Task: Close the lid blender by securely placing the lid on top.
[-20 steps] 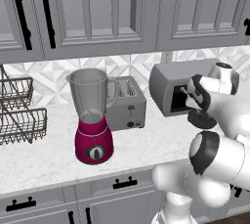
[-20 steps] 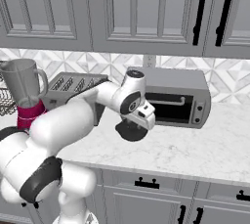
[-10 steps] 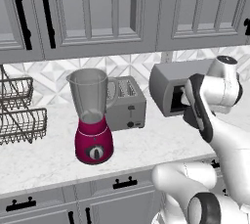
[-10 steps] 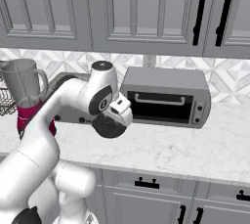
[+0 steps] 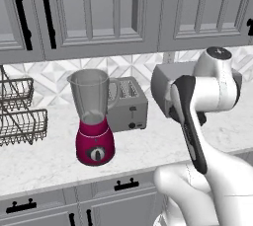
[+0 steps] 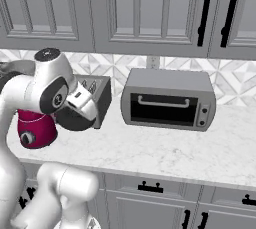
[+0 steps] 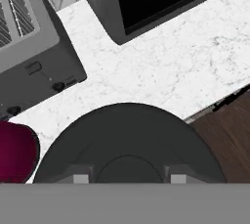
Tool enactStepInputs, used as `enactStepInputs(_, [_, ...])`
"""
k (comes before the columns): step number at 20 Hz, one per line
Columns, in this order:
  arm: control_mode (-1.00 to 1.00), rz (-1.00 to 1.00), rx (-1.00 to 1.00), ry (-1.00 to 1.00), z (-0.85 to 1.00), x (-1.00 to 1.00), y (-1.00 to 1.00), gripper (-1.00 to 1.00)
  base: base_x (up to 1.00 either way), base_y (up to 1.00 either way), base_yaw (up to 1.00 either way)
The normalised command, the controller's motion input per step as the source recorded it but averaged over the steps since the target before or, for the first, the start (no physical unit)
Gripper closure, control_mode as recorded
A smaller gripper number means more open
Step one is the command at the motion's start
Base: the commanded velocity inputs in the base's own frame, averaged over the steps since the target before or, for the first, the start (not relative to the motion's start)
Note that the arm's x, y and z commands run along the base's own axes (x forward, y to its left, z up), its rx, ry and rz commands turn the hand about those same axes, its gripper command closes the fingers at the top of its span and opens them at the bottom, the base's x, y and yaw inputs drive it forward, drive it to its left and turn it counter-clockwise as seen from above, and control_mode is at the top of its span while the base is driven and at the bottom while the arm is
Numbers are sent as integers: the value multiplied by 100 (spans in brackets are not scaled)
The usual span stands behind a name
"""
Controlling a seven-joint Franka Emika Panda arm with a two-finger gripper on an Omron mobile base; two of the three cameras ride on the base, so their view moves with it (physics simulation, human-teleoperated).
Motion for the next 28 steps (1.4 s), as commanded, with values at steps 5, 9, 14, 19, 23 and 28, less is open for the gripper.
enactStepInputs(5, [-100,-2,-3,-16,100,-1,84,100,0,0,0])
enactStepInputs(9, [-100,-3,0,-14,81,-8,90,100,0,0,0])
enactStepInputs(14, [-100,-4,0,-14,72,-11,87,100,0,0,0])
enactStepInputs(19, [-100,-9,-8,-14,65,0,84,100,0,0,0])
enactStepInputs(23, [-100,-12,-12,-10,25,14,66,100,0,0,0])
enactStepInputs(28, [-100,-19,-9,0,0,58,40,100,0,0,0])
